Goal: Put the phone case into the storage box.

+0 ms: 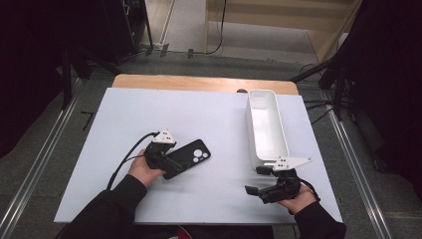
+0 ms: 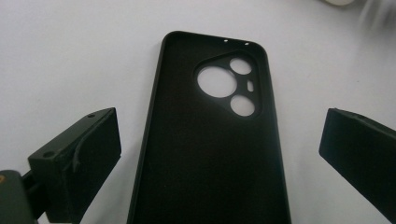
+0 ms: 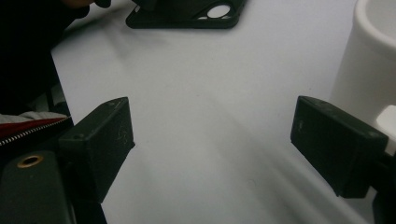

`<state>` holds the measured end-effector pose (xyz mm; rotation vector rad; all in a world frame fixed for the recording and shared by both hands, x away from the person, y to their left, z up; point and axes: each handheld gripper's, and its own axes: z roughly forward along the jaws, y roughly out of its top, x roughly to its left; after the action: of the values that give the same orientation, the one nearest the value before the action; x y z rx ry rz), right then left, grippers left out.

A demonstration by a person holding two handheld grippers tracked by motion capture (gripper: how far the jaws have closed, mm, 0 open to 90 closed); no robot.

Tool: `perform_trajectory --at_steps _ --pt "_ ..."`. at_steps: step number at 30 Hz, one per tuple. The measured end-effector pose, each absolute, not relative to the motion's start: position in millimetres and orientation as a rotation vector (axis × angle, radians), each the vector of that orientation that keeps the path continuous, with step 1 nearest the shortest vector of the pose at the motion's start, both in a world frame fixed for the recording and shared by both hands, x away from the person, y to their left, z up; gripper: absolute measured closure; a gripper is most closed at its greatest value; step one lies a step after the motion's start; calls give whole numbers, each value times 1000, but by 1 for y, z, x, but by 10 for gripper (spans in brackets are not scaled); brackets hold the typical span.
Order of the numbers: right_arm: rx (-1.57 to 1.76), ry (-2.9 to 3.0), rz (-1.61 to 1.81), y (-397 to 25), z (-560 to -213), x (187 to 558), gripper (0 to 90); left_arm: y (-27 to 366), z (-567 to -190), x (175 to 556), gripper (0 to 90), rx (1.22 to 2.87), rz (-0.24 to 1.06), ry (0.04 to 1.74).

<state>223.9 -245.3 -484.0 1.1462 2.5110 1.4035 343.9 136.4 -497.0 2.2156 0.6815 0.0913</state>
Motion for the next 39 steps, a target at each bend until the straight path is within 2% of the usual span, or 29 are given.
perform_trajectory --at_steps 9,13,27,36,39 --pt "1145 2510 1405 -245 -484 224 116 130 -509 340 0 2287 98 647" --pt "1144 2514 1404 -245 -484 224 116 131 -510 339 0 2271 101 644" --pt "1143 2531 1390 -243 -485 224 116 119 -512 329 0 2360 254 606" --pt "1146 2532 1386 -243 -485 224 116 120 -512 329 0 2356 264 617" --pt "1150 2531 1384 -243 -485 224 116 120 -511 329 40 2348 276 641"
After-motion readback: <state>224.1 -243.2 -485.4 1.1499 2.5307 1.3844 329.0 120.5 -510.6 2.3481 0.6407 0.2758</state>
